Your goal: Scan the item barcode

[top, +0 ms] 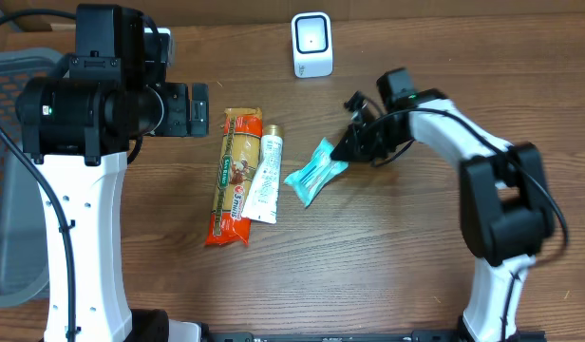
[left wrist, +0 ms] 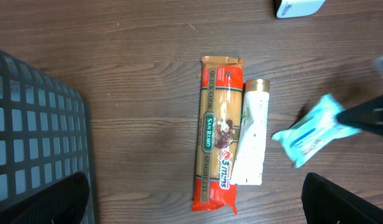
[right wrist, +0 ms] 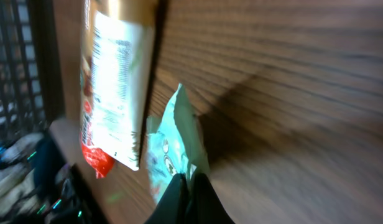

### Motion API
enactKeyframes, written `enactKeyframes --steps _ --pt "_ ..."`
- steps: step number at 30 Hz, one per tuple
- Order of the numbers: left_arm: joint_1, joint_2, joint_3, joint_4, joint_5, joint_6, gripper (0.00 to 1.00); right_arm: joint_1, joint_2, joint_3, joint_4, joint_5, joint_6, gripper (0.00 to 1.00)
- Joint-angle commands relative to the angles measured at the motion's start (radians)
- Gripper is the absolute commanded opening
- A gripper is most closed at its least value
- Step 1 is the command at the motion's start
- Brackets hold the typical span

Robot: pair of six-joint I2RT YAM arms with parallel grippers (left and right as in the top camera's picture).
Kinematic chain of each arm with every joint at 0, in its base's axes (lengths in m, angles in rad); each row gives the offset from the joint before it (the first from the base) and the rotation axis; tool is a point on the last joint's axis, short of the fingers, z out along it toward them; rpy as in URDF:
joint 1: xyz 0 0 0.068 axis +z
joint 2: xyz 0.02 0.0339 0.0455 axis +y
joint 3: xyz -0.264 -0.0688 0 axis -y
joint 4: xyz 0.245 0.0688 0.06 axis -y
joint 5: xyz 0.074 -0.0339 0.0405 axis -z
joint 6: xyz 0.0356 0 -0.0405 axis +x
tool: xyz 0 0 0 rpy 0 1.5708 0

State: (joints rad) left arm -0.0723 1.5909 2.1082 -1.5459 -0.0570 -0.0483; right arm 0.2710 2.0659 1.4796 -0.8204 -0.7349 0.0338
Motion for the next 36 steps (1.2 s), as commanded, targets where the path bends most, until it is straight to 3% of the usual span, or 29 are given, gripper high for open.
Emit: enactKeyframes --steps 1,7,12,15,23,29,30,34,36 --pt "-0.006 0.006 0.008 0.002 -0.002 0.019 1.0 0.017 -0.215 0.008 -0.047 0.233 0.077 0.04" --pt "-0.006 0.006 0.008 0.002 -0.002 0.019 1.0 0.162 -0.355 0.008 -0.21 0.774 0.243 0.04" --pt "-0.006 0.006 0.008 0.002 -0.002 0.019 1.0 0.338 -0.301 0.008 -0.369 1.275 0.48 0.04" --pt "-0.006 0.006 0.008 0.002 -0.002 0.019 1.0 0.386 -0.228 0.008 -0.421 1.391 0.558 0.03" --pt "-0.006 0.006 0.008 0.002 -0.002 0.019 1.0 0.419 -0.156 0.009 -0.422 1.396 0.613 0.03" --pt "-0.006 0.006 0.008 0.002 -0.002 0.019 1.0 0.47 -0.156 0.009 -0.296 1.064 0.459 0.04" --pt "-0.006 0.006 0.008 0.002 -0.002 0.019 1.0 0.476 -0.156 0.009 -0.267 0.993 0.437 0.06" --pt "-0.006 0.006 0.008 0.002 -0.002 0.019 1.0 0.486 -0.156 0.009 -0.19 0.81 0.398 0.39" --pt "-0.006 0.006 0.008 0.002 -0.002 0.019 1.0 0.482 -0.156 0.011 -0.18 0.796 0.399 0.44"
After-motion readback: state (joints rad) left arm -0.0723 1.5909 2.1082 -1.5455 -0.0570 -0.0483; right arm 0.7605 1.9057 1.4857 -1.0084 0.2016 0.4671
